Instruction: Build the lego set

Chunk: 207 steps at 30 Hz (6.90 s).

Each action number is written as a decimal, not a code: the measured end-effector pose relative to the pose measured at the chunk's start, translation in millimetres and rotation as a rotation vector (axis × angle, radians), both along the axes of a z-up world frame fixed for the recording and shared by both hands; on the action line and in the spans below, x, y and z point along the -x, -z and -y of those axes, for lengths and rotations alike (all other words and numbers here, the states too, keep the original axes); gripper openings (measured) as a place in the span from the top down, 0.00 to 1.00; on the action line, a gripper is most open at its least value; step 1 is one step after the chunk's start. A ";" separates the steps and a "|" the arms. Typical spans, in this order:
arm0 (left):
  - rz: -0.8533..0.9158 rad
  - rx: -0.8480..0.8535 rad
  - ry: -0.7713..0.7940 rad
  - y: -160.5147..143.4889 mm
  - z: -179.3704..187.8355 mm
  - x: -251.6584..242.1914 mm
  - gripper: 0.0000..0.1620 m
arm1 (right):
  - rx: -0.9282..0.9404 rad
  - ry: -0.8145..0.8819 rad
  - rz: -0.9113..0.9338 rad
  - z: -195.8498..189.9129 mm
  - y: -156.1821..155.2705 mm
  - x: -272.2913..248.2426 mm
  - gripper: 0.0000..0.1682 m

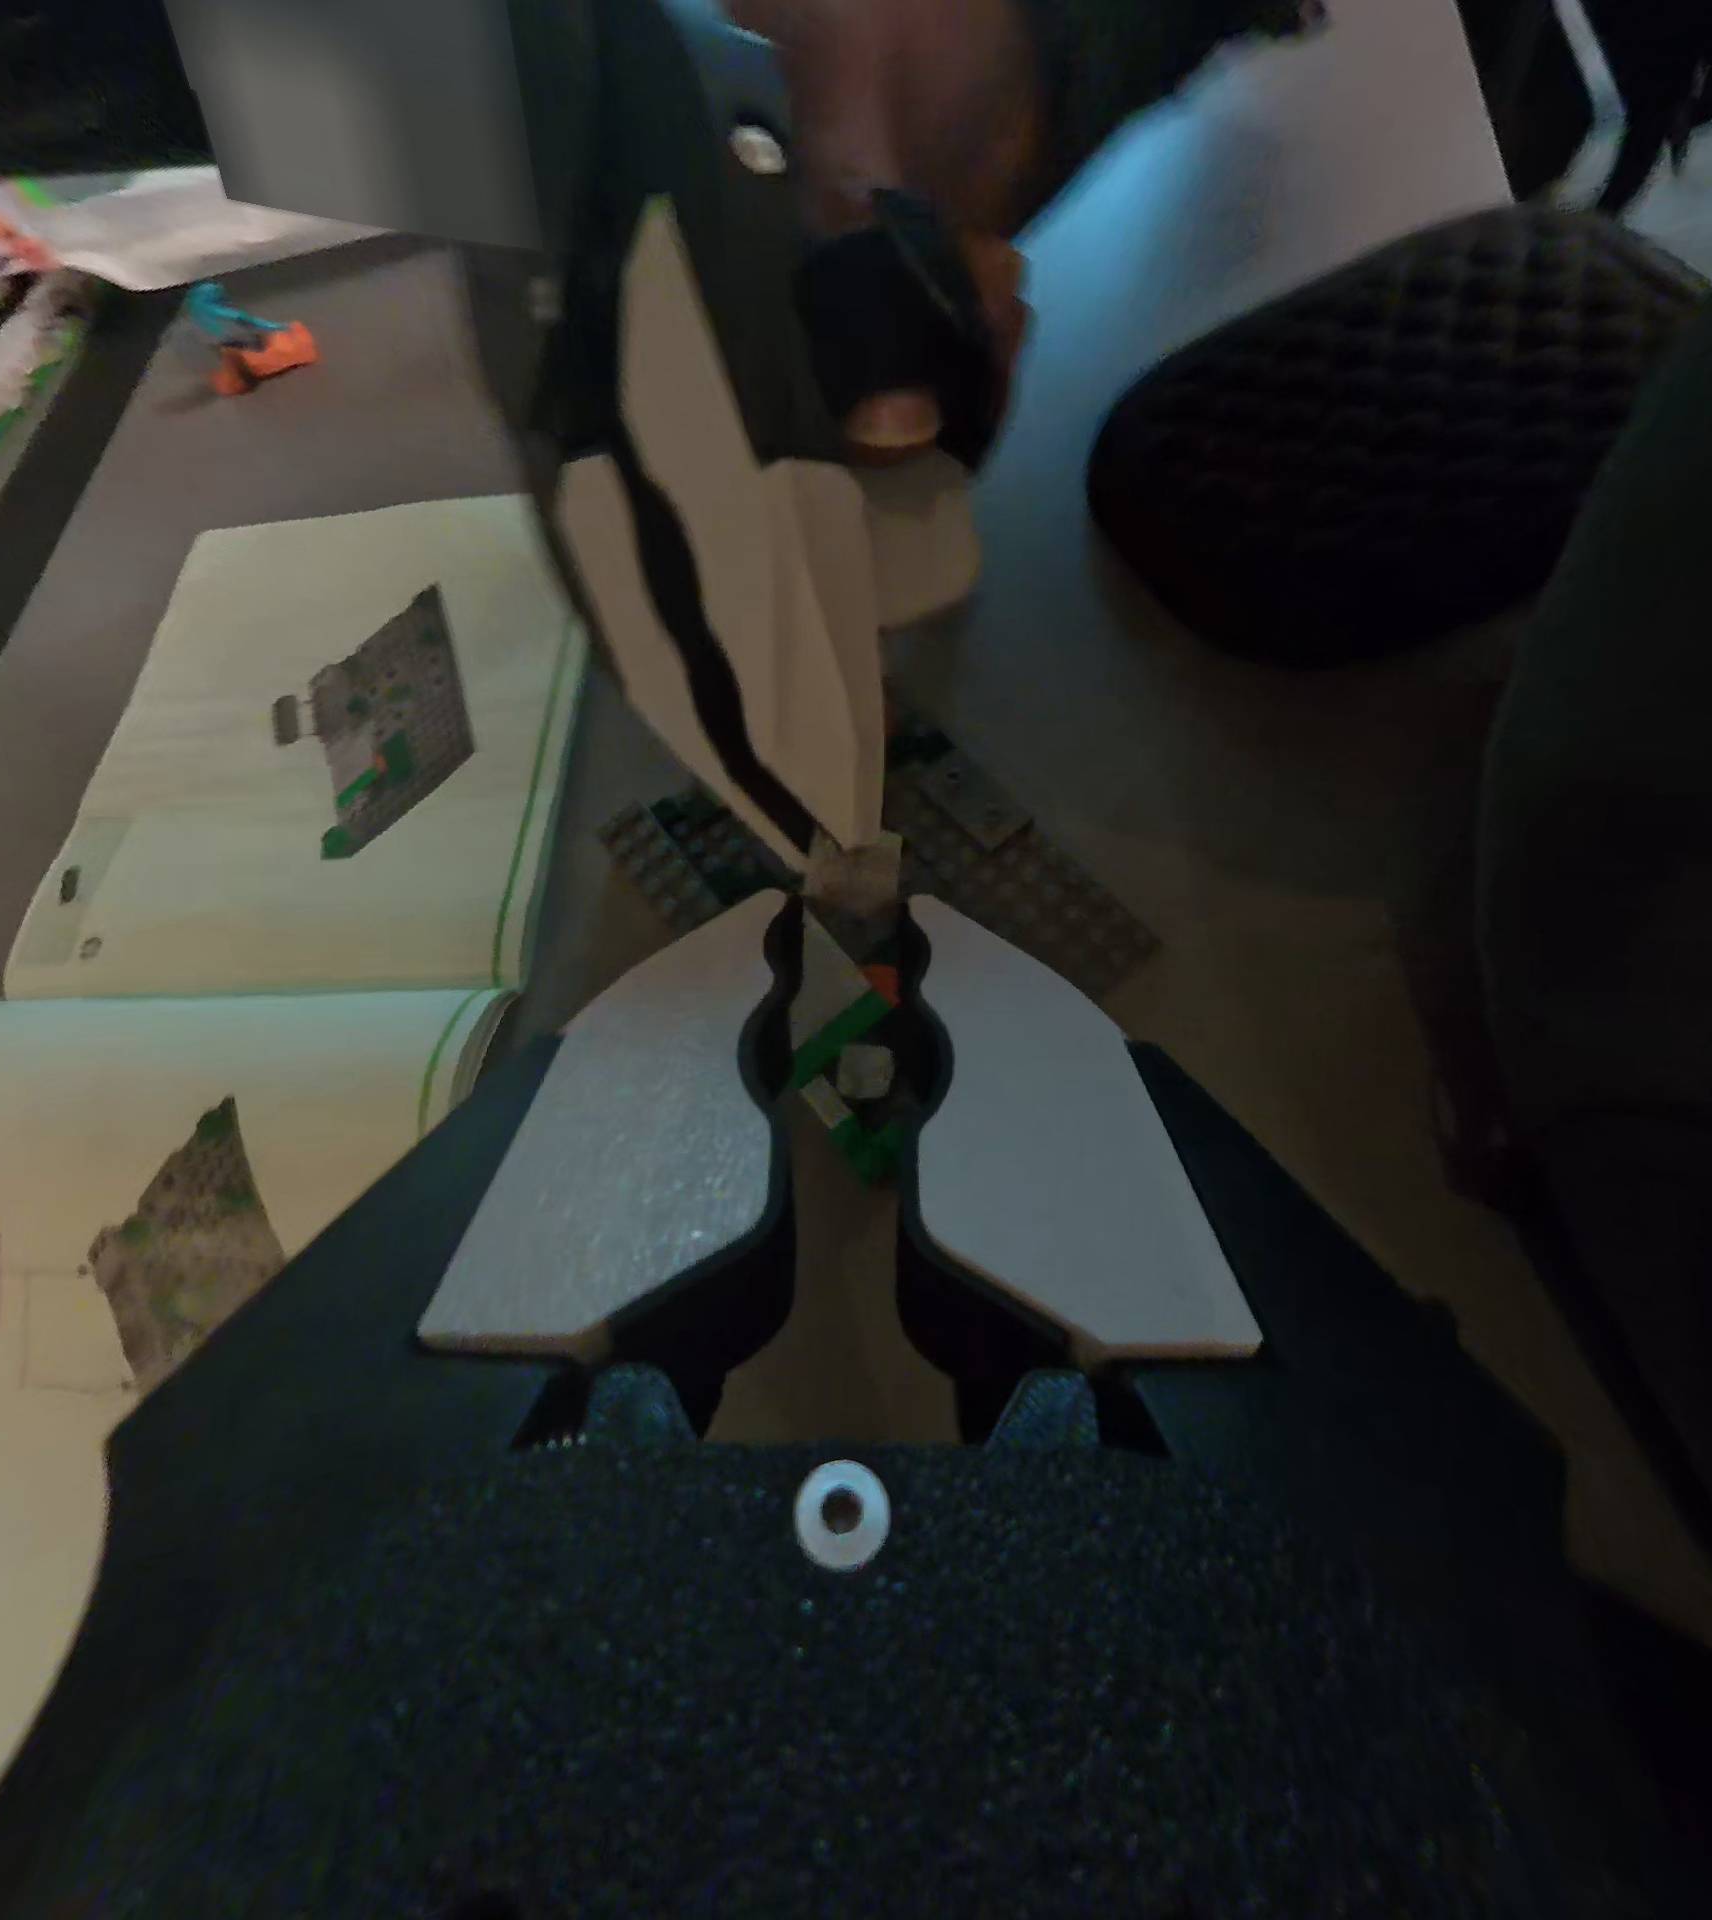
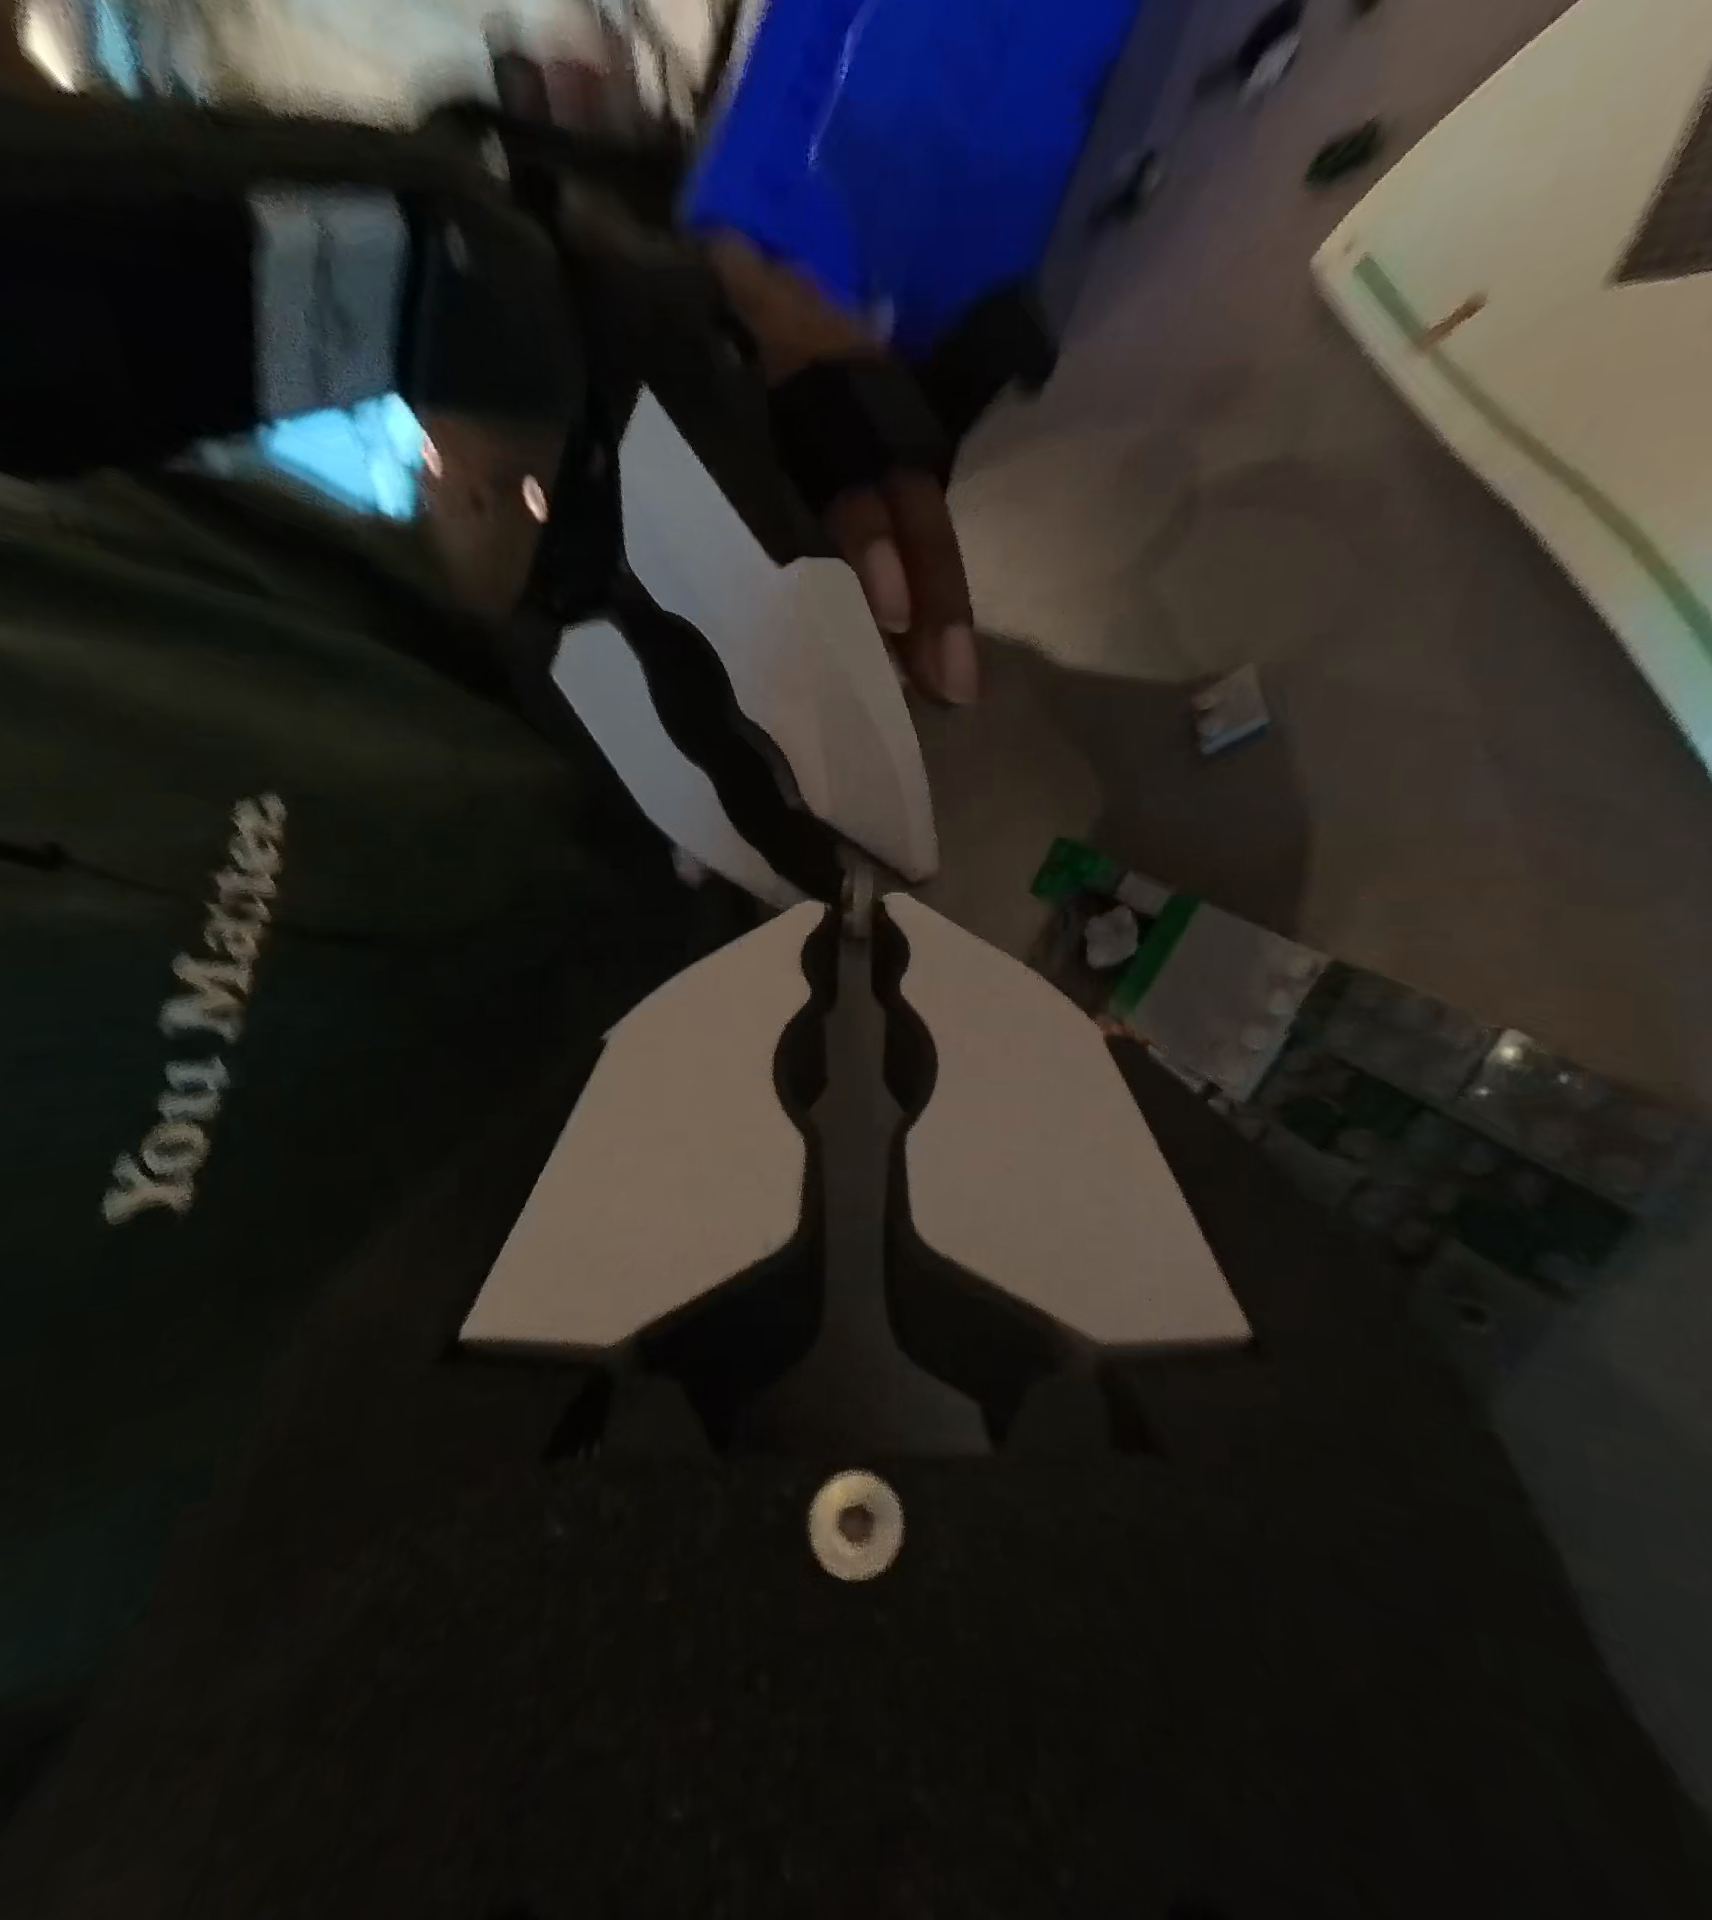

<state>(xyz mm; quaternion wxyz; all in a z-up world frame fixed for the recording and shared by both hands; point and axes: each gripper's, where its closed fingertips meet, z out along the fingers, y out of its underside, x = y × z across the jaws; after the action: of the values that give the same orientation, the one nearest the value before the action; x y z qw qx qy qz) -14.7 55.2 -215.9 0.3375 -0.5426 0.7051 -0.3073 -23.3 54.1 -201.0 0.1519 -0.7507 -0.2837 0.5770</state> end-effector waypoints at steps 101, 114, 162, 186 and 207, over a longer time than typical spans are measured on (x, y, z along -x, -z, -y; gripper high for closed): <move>-0.114 0.278 -0.576 59.2 -33.0 -19.4 0.90 | -0.661 0.550 0.207 -44.3 9.0 -86.5 1.00; -0.132 0.267 -0.583 61.5 -33.6 -20.7 0.90 | -0.667 0.531 0.205 -41.2 7.8 -84.3 1.00; -0.141 0.240 -0.580 62.3 -33.1 -21.4 0.90 | -0.567 0.601 0.714 7.0 54.9 -62.5 1.00; -0.134 0.270 -0.553 42.1 -22.9 -9.9 0.90 | -0.569 0.610 0.722 6.1 57.4 -53.7 1.00; -0.153 0.260 -0.633 39.6 -27.3 28.3 0.90 | -0.570 0.596 0.720 7.0 60.9 -50.9 1.00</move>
<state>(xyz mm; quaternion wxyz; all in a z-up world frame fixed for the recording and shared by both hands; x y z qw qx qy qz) -43.0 82.6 -255.5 0.2901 -0.7944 0.4801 -0.2331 27.6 47.1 -261.9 0.3994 -0.8777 -0.2378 0.1161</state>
